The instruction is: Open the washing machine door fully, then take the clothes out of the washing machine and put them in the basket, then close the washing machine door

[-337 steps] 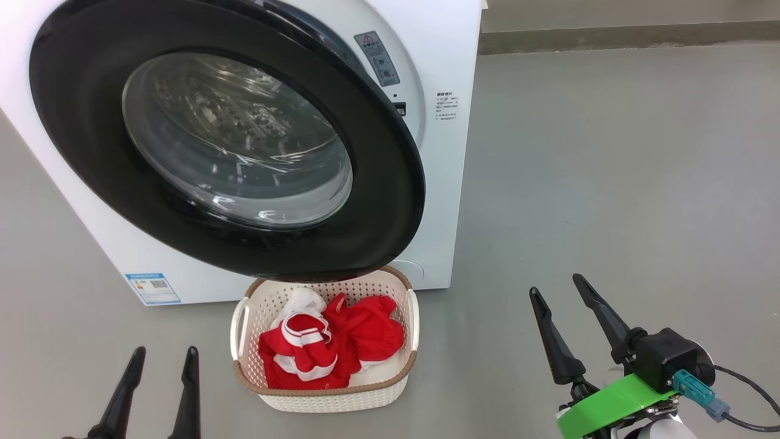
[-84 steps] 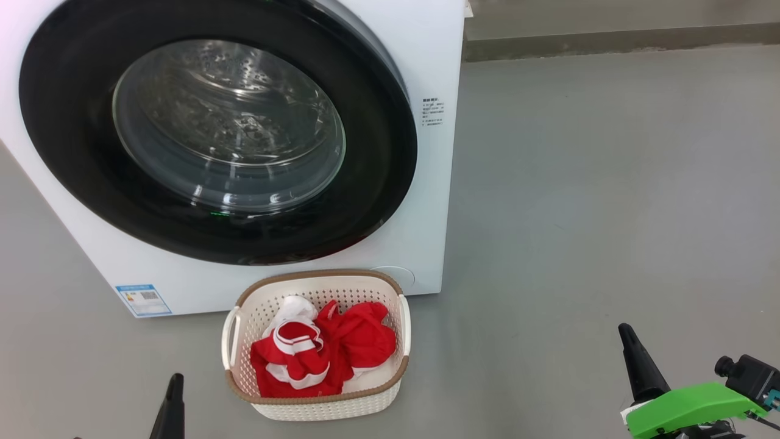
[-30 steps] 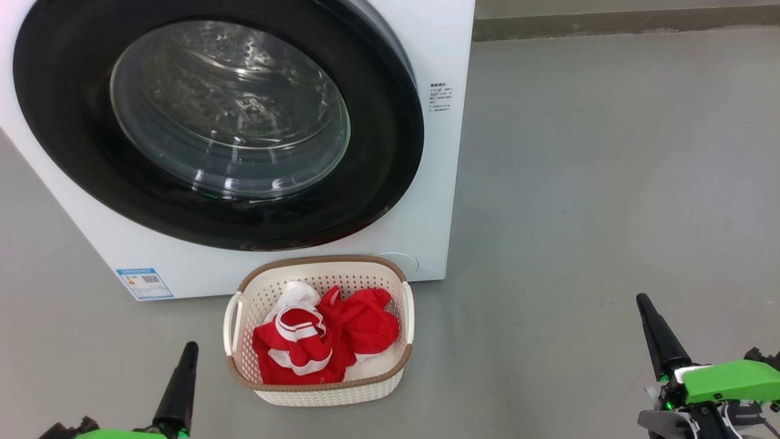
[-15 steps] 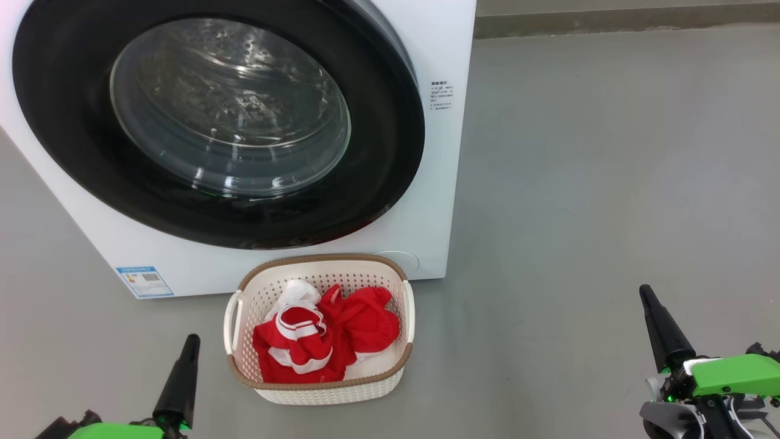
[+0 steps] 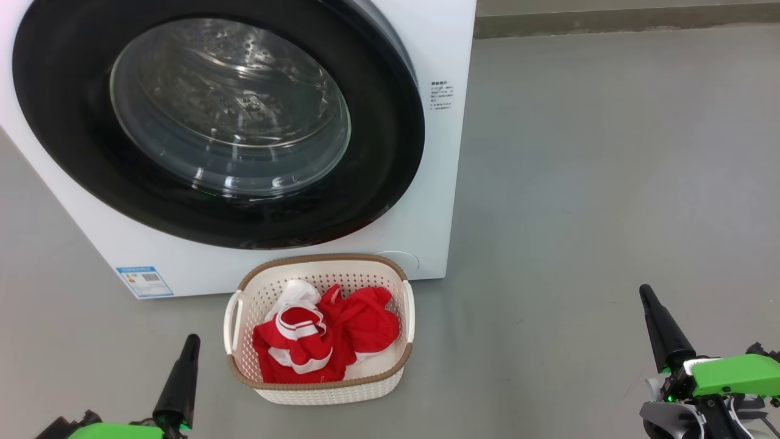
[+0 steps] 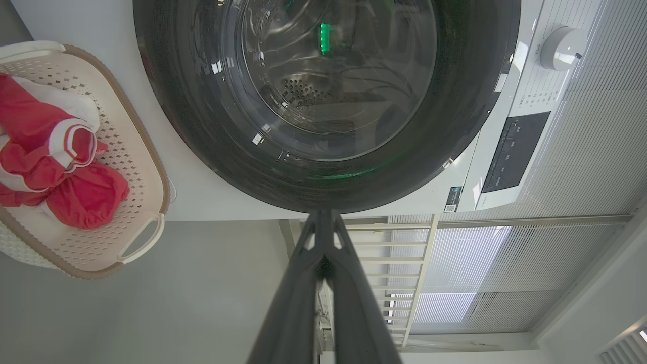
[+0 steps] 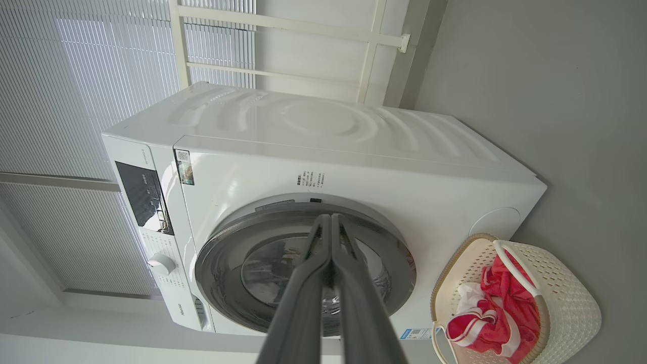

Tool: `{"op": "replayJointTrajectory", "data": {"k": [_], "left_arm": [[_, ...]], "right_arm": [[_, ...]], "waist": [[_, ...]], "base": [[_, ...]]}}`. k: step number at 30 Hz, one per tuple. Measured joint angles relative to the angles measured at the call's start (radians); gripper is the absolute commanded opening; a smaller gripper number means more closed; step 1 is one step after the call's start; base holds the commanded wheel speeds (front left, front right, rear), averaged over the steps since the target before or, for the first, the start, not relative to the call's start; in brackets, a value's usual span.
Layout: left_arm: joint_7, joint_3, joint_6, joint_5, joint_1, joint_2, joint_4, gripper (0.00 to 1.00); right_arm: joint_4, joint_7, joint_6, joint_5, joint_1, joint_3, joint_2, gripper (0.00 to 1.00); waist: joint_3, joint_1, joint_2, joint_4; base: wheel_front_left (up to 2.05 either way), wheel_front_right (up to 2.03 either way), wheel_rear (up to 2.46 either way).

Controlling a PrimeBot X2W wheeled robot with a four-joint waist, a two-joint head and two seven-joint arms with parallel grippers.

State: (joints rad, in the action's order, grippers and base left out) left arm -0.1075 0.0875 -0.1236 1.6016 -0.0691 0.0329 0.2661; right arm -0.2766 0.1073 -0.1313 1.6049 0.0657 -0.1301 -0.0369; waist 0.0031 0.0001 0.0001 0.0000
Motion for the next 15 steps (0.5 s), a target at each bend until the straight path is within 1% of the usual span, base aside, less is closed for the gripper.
{"op": "replayJointTrajectory", "data": {"k": [15], "left_arm": [[0.000,0.000,0.000,0.000,0.000,0.000,0.000,0.00]], "right_arm": [[0.000,0.000,0.000,0.000,0.000,0.000,0.000,0.00]], "waist": [[0.000,0.0000,0.0000,0.000]], "base": [[0.00,0.00,0.00]]}}
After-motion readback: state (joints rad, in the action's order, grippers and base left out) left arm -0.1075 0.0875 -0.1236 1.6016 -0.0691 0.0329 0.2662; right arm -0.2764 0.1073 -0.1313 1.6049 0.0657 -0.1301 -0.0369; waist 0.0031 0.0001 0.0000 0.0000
